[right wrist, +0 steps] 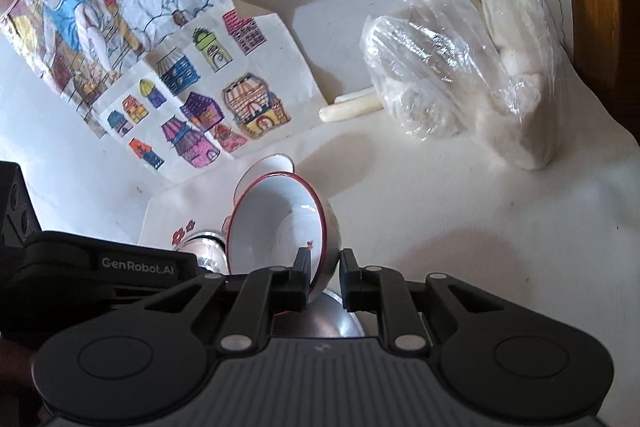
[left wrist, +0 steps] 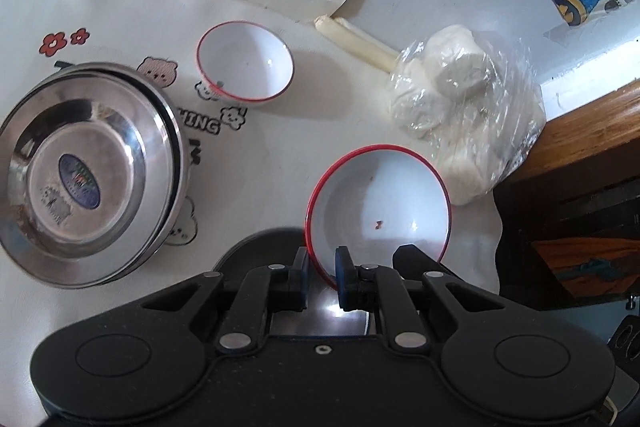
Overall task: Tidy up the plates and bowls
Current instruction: 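Lift the white bowl with both grippers and lower it into the steel bowl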
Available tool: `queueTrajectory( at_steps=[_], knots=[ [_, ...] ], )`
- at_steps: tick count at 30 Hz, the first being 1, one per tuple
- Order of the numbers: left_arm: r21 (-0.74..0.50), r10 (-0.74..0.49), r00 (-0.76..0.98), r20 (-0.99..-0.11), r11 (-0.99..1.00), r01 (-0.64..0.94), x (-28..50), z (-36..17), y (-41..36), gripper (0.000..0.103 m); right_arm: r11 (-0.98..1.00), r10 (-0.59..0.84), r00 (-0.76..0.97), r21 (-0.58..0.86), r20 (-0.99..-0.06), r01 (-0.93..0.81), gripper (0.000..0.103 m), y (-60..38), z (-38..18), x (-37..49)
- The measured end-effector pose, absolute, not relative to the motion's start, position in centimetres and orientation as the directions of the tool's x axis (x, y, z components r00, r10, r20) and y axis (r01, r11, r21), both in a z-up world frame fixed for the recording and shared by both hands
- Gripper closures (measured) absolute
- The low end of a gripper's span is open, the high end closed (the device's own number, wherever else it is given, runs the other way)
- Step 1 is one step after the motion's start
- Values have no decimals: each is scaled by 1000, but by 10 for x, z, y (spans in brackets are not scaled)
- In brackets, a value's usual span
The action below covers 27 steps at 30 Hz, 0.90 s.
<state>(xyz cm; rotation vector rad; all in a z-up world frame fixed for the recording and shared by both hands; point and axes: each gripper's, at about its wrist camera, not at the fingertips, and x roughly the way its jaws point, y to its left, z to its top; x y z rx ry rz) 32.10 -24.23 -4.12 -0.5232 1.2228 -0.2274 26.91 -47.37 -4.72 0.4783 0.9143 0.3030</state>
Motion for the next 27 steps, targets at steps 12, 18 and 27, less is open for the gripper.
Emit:
queueTrajectory(
  at_steps=[12, 18, 27],
  knots=[
    [-462, -434, 216, -875, 881, -101, 301, -56, -230, 88, 859, 473, 474, 508, -743, -60, 85, -456, -51, 247],
    [-457, -435, 189, -880, 884, -97, 296, -58, -231, 89, 855, 476, 440, 518, -762, -29, 85, -457, -55, 240],
    [-414, -398, 157, -904, 906, -87, 291, -61, -235, 87, 857, 480, 396, 515, -783, -21, 85, -455, -58, 241]
  ],
)
